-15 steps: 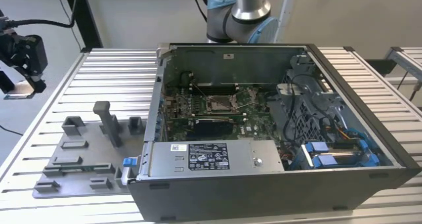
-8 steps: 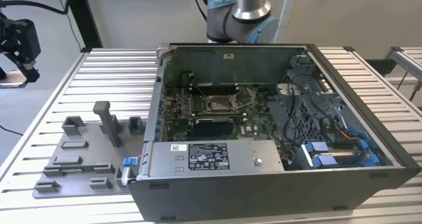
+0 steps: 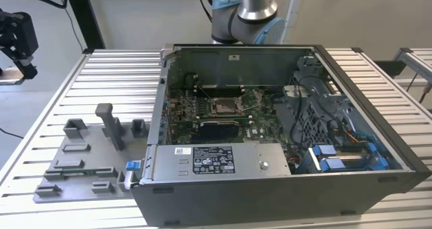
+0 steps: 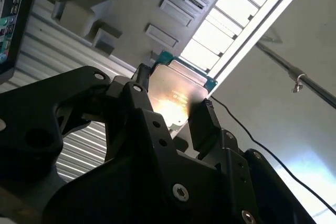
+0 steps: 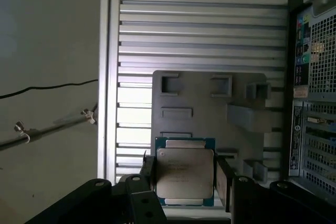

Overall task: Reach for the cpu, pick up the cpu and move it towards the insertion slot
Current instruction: 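Pick up the cpu and move it towards the insertion slot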

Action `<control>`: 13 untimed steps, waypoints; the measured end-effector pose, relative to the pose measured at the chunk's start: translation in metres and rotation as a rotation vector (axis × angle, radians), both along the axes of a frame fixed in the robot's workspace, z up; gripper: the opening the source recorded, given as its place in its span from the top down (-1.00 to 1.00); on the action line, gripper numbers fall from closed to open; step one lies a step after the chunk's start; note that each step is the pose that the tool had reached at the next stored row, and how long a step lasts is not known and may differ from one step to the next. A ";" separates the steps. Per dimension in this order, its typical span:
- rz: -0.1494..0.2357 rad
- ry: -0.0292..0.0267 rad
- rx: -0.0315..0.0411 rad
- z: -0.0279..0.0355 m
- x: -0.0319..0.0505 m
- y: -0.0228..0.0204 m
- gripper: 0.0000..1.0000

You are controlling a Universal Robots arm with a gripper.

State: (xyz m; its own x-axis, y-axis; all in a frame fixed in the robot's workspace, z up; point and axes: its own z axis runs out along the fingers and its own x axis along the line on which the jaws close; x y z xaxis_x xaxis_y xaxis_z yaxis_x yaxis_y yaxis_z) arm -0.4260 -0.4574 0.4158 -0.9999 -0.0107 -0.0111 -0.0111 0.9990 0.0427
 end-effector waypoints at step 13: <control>0.000 0.0001 0.0000 0.0000 0.0252 0.0000 1.00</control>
State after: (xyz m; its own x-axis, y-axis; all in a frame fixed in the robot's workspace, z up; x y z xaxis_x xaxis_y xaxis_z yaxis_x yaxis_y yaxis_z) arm -0.4009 -0.4574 0.4158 -0.9999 -0.0106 -0.0110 -0.0111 0.9990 0.0427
